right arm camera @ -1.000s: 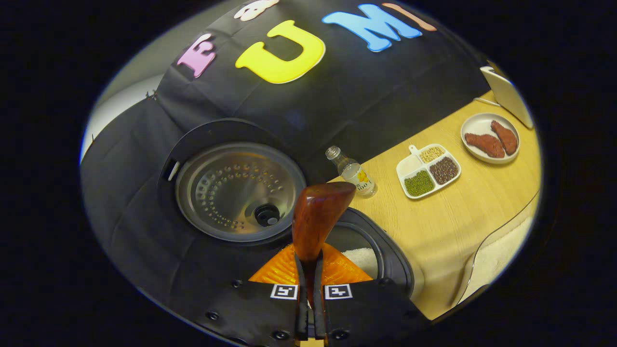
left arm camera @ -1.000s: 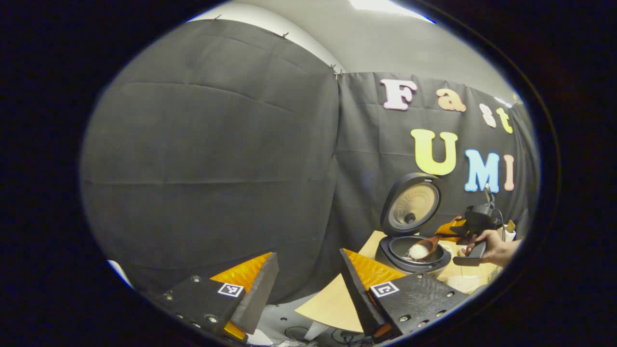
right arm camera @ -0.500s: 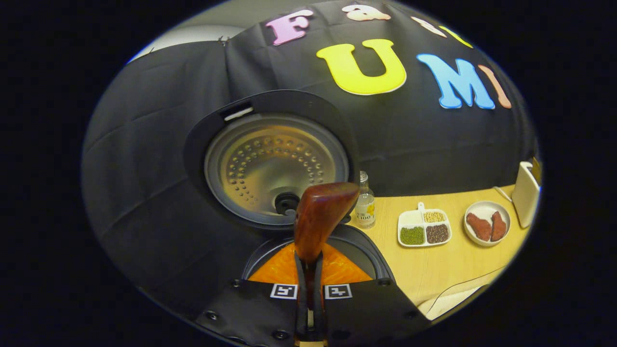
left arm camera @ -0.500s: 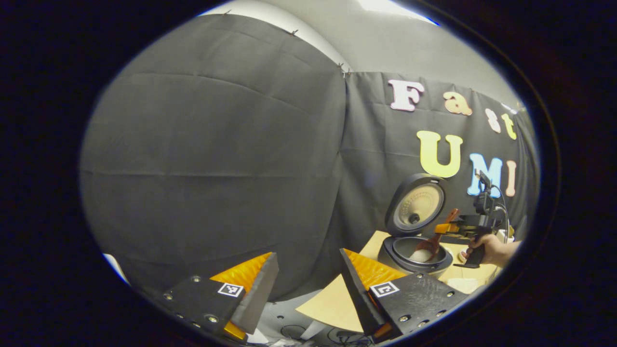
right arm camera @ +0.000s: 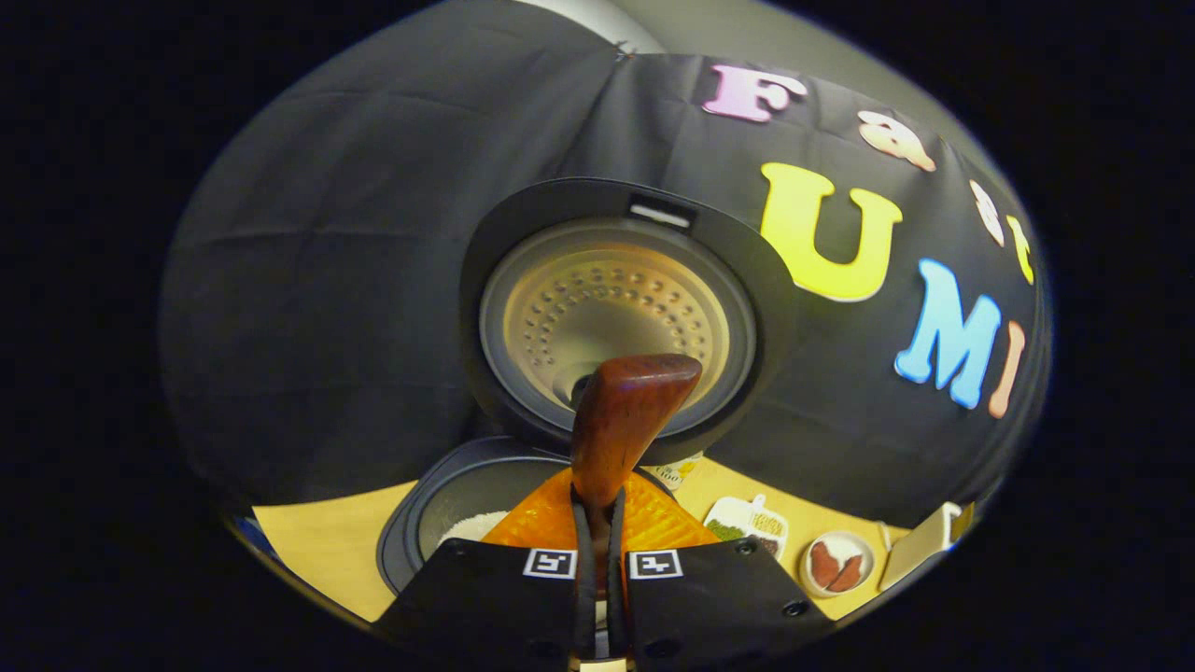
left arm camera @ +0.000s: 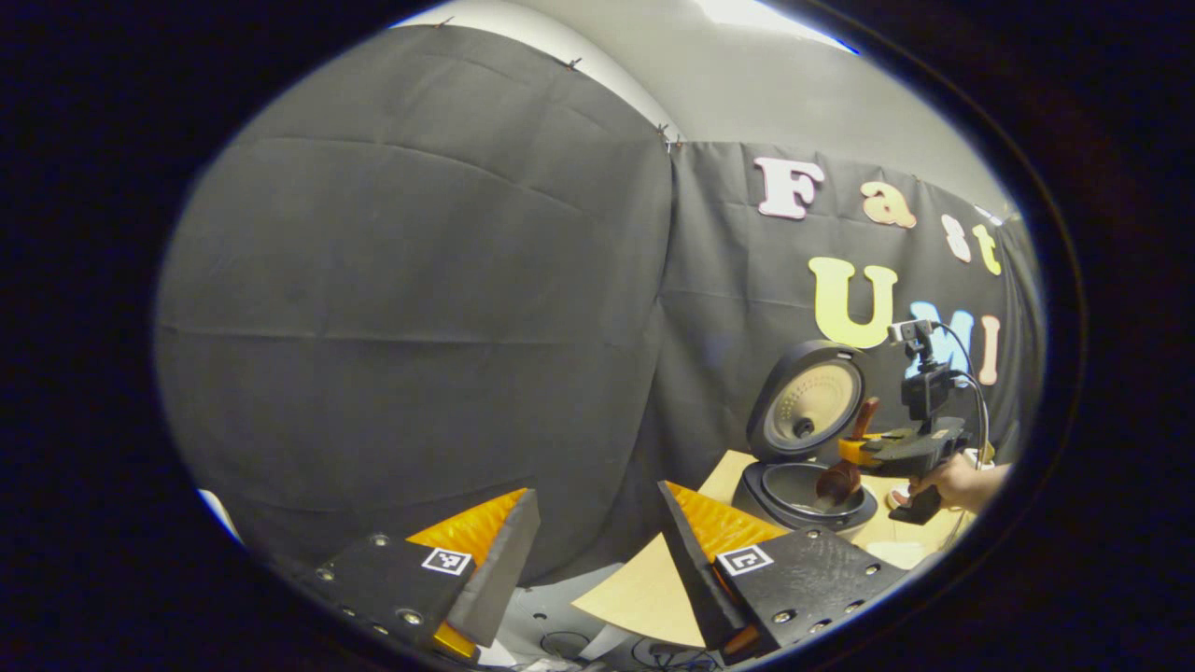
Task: Close the left gripper, press the button to open the rice cooker; take a wooden spoon from the chopstick holder with the right hand, scoop a spoonful of rice and pour it into the rice cooker, then put the wooden spoon back into the chopstick holder.
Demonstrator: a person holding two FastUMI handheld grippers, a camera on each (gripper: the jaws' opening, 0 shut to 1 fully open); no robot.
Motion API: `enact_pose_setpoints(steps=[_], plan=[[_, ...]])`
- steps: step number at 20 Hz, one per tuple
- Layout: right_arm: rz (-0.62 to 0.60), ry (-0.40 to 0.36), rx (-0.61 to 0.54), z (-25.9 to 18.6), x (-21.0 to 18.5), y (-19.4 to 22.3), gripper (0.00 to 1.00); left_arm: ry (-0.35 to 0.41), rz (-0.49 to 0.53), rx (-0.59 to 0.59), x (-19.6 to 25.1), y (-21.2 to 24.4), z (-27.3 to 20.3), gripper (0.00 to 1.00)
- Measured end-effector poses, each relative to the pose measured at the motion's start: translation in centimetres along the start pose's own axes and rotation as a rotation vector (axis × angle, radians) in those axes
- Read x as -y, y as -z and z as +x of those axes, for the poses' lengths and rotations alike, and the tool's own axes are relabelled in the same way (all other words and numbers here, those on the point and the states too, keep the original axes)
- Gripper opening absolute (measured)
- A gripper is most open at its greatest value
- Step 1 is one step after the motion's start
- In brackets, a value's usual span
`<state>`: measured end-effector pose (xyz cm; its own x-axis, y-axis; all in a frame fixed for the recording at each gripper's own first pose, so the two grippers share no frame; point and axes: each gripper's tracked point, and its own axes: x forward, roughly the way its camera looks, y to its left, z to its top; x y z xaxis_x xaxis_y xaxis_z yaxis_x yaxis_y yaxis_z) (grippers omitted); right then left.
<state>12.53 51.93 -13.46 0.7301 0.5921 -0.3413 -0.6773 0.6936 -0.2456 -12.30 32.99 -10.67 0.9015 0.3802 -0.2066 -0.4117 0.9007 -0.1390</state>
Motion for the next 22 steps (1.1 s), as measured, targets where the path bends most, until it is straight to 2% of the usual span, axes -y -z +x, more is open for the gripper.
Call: enact_pose_setpoints(steps=[6, 7, 8, 10, 12, 14, 17, 19, 22], plan=[[-0.389, 0.016, 0.03, -0.2, -1.5, 0.2, 0.07, -0.012, -0.002, -0.003, -0.2, 0.0, 0.2, 0.77], [-0.446, 0.019, 0.033, -0.2, -1.8, 0.4, 0.07, -0.014, -0.003, -0.004, -0.2, 0.1, 0.2, 0.8], [-0.495, 0.023, 0.04, -0.4, -2.0, 0.5, 0.08, -0.013, -0.003, -0.005, -0.1, 0.1, 0.2, 0.82], [-0.533, 0.026, 0.049, -0.6, -2.3, 0.6, 0.08, -0.01, 0.001, -0.005, -0.1, 0.0, 0.2, 0.8], [-0.463, 0.015, 0.031, -0.6, -2.1, 0.9, 0.08, -0.007, 0.01, -0.004, -0.1, -0.1, 0.1, 0.81], [-0.326, 0.003, 0.008, -0.6, -1.6, 1.0, 0.08, 0.002, 0.022, 0.0, 0.0, -0.3, 0.2, 0.78], [-0.088, 0.001, -0.001, -0.8, 0.1, 0.7, 0.08, 0.019, 0.044, 0.002, 0.2, -0.5, 0.1, 0.8], [0.096, -0.014, -0.002, -1.2, 1.3, 0.5, 0.08, 0.03, 0.048, 0.003, 0.7, -0.7, 0.0, 0.77], [0.369, -0.019, 0.006, -1.8, 3.5, 0.4, 0.08, 0.05, 0.042, 0.0, 3.0, -1.1, 0.2, 0.78]])
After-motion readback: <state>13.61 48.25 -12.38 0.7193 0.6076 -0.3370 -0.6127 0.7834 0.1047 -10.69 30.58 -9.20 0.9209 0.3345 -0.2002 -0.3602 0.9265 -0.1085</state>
